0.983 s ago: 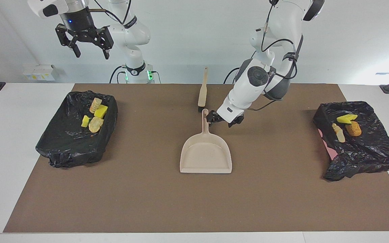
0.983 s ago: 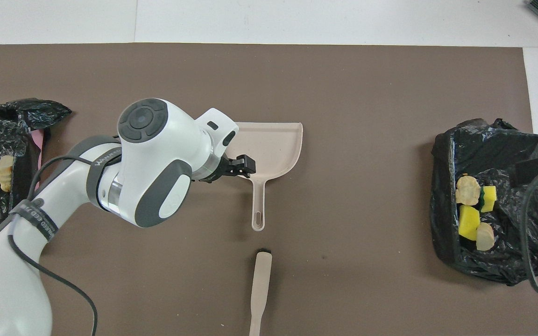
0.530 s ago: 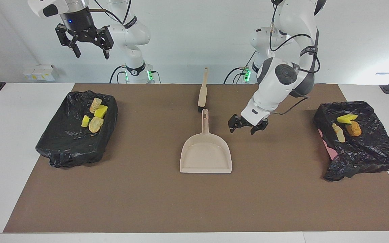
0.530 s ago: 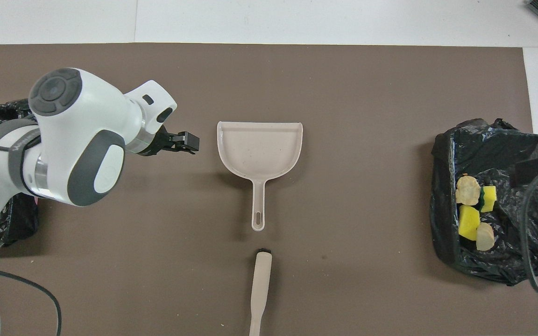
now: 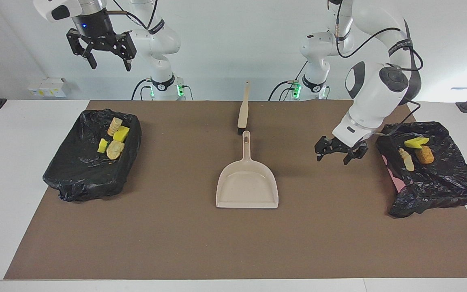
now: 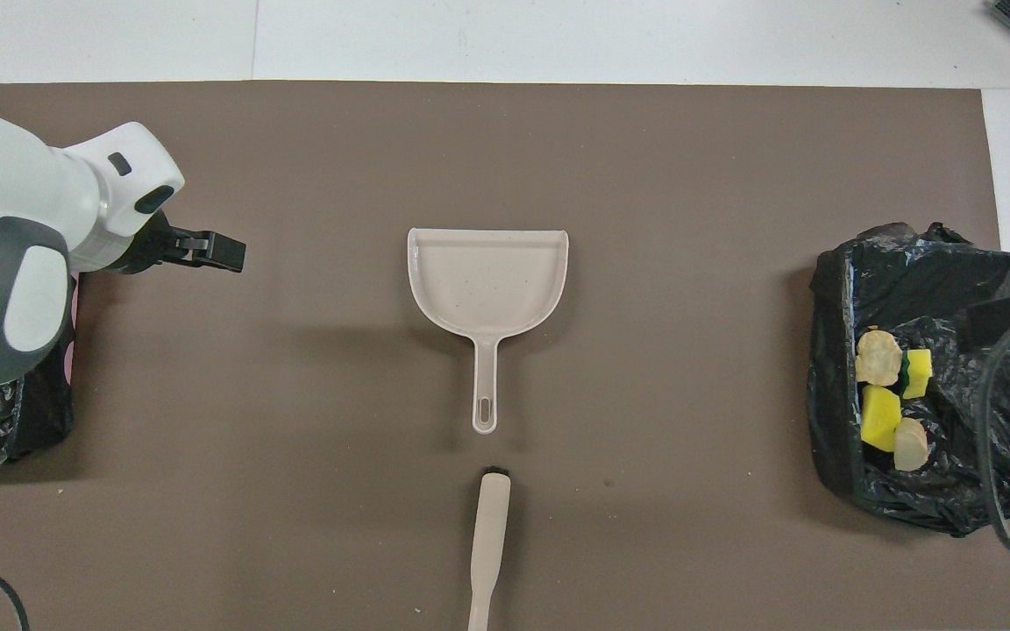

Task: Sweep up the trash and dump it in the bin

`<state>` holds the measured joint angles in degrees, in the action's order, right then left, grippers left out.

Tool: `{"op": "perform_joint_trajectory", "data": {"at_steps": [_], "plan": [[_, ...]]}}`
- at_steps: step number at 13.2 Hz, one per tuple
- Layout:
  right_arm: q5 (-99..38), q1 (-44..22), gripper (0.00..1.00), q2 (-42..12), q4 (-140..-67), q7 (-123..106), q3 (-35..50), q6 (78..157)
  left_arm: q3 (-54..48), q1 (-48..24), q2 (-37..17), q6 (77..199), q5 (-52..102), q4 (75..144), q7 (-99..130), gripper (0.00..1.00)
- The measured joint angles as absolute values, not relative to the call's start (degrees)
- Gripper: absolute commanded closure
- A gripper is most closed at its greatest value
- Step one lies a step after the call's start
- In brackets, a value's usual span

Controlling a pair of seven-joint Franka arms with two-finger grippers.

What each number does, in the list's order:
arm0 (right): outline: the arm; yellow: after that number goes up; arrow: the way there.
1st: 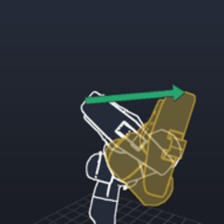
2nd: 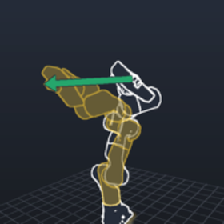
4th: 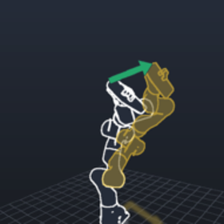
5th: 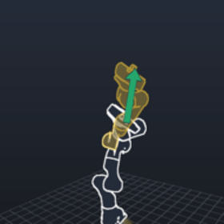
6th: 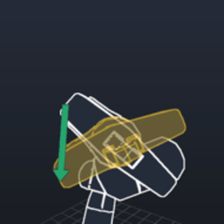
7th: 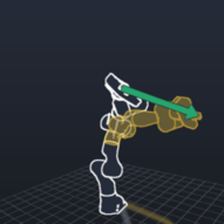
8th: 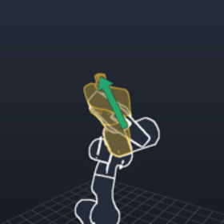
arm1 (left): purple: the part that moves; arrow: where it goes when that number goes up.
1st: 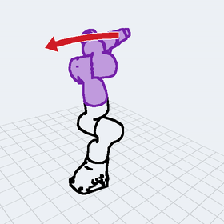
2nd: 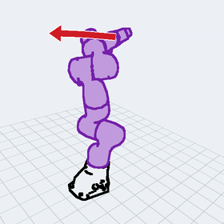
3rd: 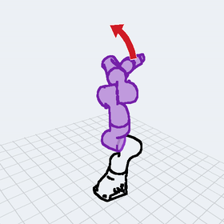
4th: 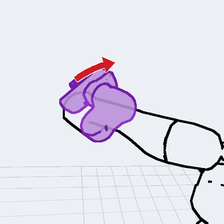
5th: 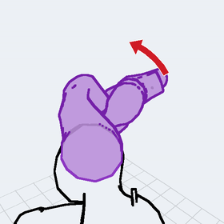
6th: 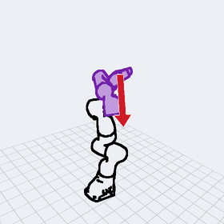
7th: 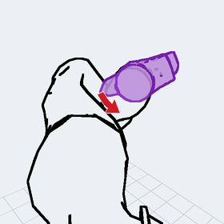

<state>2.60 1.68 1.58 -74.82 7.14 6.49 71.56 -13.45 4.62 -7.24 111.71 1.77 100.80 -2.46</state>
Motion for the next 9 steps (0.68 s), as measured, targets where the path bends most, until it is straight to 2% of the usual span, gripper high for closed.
{"op": "perform_joint_trajectory", "data": {"at_steps": [3, 9], "plan": [[2.6, 1.7, 0.00, 1.6, -74.8, 7.1, 6.5, 71.6, -6.6, 1.6, -5.2, 107.5, 1.5, 99.2, -4.6, 0.00], [2.6, 1.7, 0.00, 1.6, -74.8, 7.1, 6.5, 71.6, -4.3, 1.5, -1.1, 97.9, -1.1, 94.6, -4.7, 0.00]]}}
